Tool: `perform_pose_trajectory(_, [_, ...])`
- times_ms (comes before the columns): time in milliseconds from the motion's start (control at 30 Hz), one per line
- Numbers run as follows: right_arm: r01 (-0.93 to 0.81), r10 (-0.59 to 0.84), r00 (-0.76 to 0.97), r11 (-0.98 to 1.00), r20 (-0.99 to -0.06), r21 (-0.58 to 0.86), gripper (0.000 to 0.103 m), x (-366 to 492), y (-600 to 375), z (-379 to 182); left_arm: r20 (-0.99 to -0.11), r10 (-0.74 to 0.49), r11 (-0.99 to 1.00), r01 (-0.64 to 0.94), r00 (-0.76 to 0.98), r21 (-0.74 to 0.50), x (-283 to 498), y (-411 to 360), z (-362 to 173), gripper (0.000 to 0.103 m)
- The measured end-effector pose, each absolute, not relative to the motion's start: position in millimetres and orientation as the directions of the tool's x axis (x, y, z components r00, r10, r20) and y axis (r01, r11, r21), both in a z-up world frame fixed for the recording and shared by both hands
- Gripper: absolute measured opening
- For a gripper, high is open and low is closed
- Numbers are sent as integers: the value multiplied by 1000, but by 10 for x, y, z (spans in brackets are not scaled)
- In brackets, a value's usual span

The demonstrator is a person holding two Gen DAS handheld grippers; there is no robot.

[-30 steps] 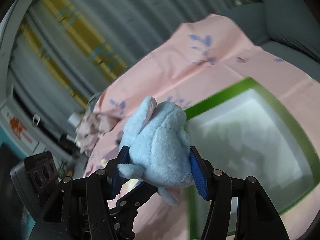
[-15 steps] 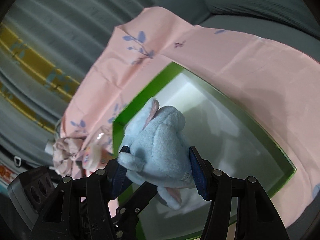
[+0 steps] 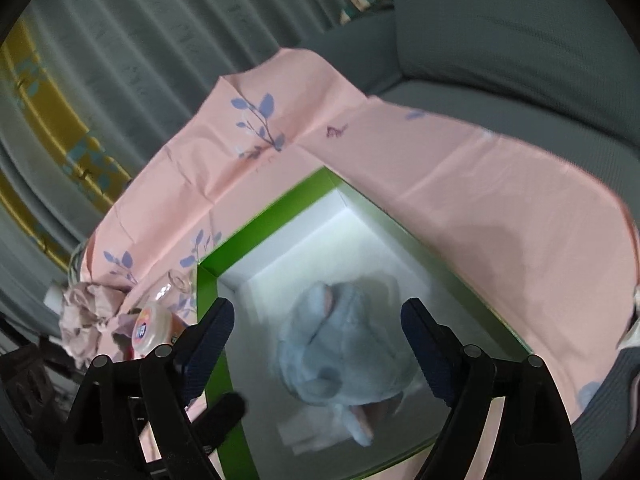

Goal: Organize soft objects
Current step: 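Move the right gripper back over the pile of items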

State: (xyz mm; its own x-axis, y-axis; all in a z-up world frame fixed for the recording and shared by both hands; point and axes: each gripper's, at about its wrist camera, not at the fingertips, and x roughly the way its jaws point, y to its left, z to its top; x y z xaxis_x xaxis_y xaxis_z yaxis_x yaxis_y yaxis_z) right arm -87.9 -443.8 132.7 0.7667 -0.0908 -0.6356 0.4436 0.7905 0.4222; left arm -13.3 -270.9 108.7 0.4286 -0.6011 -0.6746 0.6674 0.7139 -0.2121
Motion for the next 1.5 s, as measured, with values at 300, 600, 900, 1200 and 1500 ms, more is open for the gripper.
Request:
perform_pose_trajectory(300, [347,-109,820,875,-561,337,103,-815,-3979,1627,-623,-503,848,480,599,-223,-116,-1652,1250,102])
perform_pose_trajectory(600, [156,51,834,933,-550,324,103,-562,-3305,1682,-677,-256,966,166,690,-197,-44,-318,865,102])
perform_pose_trajectory(900, [30,222,725,936,-652,352,102,-79,-2514,1250,-740,-210,962,-2,639,-274,38,273,354,101])
perform_pose_trajectory(1200, [47,207,621,953,-756,300,74,280,-2123,769,-748,-216,963,8,627,-271,22,263,321,100])
perform_pose_trajectory(1500, [-21,283,642,936,-713,352,74,627,-1878,1251,-734,-189,957,-44,652,-285,81,461,374,100])
